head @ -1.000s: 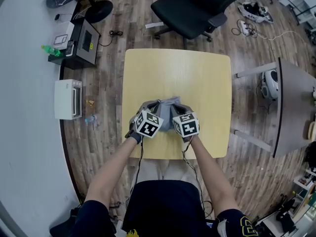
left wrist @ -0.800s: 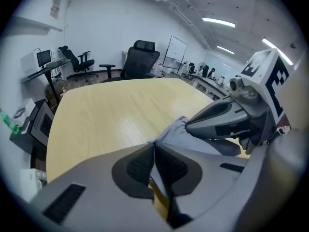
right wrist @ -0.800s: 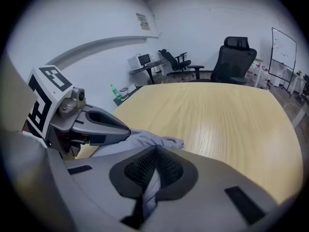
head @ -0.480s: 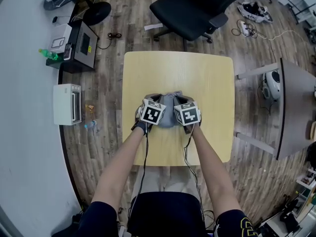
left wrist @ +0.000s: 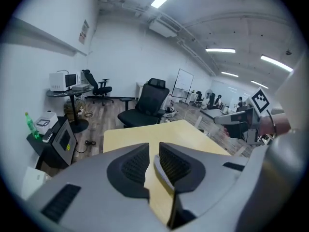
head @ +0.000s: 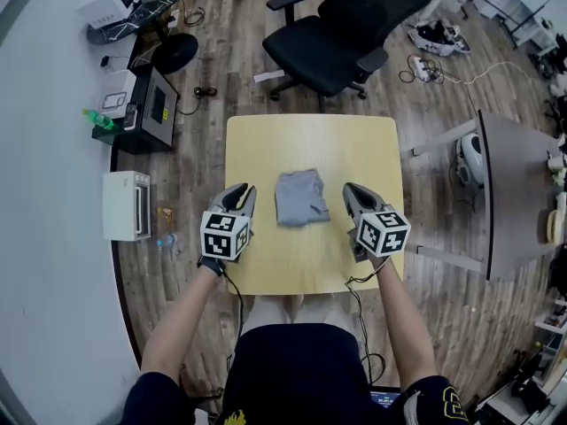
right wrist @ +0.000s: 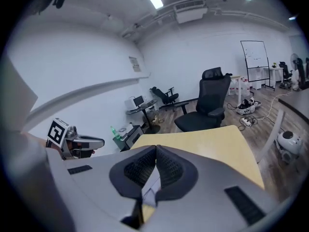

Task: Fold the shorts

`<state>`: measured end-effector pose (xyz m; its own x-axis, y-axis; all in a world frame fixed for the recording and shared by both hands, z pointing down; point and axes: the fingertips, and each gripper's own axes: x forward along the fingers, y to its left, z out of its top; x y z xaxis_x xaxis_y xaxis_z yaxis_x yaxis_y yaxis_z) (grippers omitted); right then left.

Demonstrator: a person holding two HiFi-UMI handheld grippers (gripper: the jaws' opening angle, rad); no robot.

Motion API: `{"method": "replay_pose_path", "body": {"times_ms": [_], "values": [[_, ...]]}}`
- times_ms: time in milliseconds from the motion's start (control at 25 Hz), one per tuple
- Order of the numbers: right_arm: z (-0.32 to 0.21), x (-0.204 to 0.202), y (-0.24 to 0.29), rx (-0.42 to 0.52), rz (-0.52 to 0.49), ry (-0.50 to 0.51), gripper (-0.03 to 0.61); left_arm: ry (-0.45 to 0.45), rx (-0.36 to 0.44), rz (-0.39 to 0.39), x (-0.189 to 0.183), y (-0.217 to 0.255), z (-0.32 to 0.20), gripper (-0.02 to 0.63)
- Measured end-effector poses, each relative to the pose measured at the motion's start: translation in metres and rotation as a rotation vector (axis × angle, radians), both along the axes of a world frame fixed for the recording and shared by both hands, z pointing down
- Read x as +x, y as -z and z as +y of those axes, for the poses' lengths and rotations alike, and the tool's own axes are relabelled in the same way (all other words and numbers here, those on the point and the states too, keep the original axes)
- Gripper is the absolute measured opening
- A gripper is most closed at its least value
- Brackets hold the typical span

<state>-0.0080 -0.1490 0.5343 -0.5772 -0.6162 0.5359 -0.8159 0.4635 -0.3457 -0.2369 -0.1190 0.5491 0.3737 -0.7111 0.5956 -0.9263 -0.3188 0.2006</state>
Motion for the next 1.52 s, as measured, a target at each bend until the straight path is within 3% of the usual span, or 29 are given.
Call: {"method": "replay_pose_path", "body": {"times_ms": [120,280,440,560,880,1040,1240,1520], "values": [[0.078,-0.004,0.039,0.025,0.011,0.009,0.017,-0.06,0.072,0.04,0.015,0.049,0.067,0.022],[0.176,-0.032,0.062,0.053,0.077,0.014,0.017,-0.09,0.119,0.065,0.039,0.078,0.148,0.014],[0.238,-0.041,0.089,0.098,0.068,0.009,0.017,-0.086,0.251,-0.041,0.055,0.114,0.201,0.014],[0.253,-0.042,0.109,0.178,0.067,0.053,0.016,-0.075,0.323,-0.075,0.065,0.13,0.223,0.014],[0.289,0.024,0.153,0.336,0.066,0.135,0.015,0.046,0.362,-0.104,0.113,0.179,0.268,0.014],[0.295,0.045,0.159,0.399,0.13,0.162,0.015,0.091,0.386,-0.128,0.121,0.184,0.292,0.014],[0.332,0.064,0.195,0.448,0.113,0.122,0.015,0.034,0.426,-0.204,0.147,0.195,0.333,0.012],[0.382,0.066,0.197,0.474,0.073,0.077,0.015,0.051,0.492,-0.128,0.162,0.209,0.37,0.013]]}}
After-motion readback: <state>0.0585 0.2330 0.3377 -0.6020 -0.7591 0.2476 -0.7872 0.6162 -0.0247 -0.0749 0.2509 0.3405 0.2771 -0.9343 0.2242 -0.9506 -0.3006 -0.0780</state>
